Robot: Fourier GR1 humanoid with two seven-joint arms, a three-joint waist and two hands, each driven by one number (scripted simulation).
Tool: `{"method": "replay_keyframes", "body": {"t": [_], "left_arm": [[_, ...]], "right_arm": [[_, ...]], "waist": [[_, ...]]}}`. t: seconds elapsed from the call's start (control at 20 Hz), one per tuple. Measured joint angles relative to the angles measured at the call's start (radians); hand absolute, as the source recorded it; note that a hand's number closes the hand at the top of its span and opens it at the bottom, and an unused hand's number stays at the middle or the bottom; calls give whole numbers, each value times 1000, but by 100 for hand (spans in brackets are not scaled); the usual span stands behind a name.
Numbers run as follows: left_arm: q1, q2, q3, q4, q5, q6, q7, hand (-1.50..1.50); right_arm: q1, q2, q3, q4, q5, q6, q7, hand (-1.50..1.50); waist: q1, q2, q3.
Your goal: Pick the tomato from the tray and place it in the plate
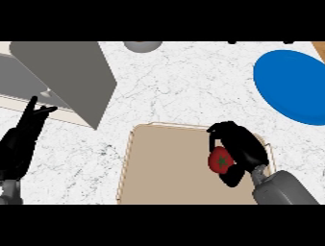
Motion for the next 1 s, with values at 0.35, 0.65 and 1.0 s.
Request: {"method": "replay_keyframes", "body": {"t": [0.35,0.65,1.0], "left_arm": [[26,-5,10,-31,6,-3,12,0],[45,-2,30,-37,10,-8,3,0],[27,-4,29,-26,4,-26,7,0]], "right_arm": [[51,-173,10,-127,-55,-2,-385,150],[101,-247,-174,-253,-165,-126,-559,150],[86,-248,-408,-203,-306,-193,-589,150]], "waist": [[-12,9,7],[-28,8,9],[-13,10,9]]}}
